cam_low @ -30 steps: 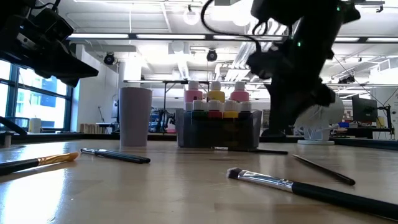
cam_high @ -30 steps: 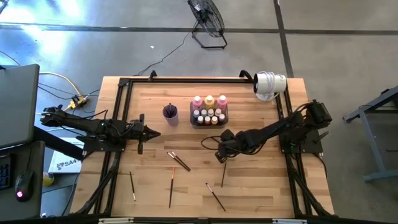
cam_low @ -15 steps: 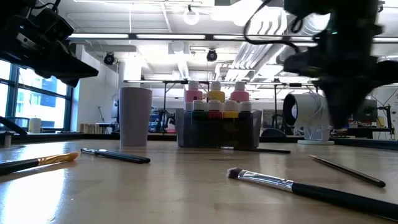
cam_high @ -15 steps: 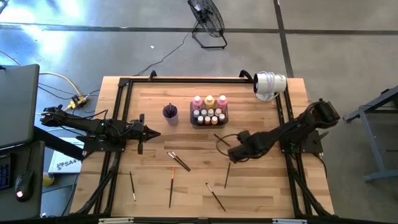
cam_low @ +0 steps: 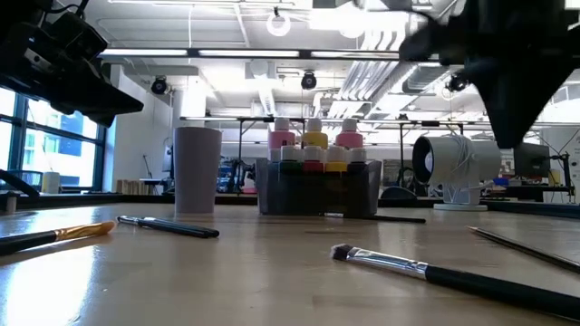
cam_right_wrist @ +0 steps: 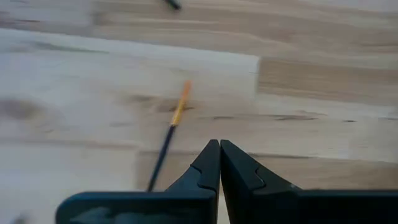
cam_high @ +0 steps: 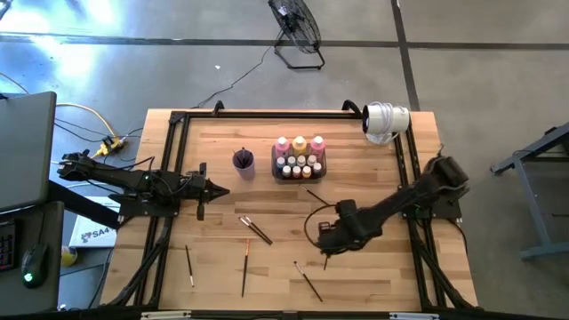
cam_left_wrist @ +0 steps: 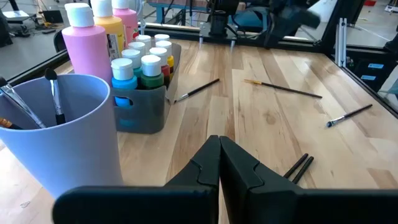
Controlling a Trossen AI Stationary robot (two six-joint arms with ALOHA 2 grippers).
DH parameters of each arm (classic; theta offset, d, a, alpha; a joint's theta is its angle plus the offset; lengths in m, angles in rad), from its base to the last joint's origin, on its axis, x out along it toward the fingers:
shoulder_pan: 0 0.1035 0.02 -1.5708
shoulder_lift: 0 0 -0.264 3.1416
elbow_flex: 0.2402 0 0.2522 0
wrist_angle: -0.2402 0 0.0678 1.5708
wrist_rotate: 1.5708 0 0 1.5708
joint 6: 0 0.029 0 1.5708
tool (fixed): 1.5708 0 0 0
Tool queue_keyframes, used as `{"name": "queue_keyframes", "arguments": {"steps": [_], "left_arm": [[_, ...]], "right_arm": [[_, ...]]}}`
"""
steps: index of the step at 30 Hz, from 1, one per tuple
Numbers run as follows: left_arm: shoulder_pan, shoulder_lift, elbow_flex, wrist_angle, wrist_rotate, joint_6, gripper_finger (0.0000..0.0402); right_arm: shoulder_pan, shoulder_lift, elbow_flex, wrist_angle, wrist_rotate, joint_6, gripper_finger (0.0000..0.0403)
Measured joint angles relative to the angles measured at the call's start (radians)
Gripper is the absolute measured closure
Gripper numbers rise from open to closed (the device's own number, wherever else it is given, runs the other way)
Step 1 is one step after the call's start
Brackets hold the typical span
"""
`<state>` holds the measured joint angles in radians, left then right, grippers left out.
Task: Pick & Place Paint Supplies
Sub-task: Put the gold paint brush into the purple cup
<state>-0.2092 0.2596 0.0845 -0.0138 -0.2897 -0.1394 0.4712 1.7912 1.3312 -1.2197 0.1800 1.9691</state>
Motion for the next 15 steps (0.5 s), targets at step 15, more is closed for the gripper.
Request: {"name": "queue_keyframes", "arguments": {"steps": [15], "left_arm": [[0.000,0.000,0.000,-0.065,0.000,-0.026,0.0401]], "right_arm": [[-0.039,0.039,-0.073,0.035,0.004,0.077,0.0400]]}}
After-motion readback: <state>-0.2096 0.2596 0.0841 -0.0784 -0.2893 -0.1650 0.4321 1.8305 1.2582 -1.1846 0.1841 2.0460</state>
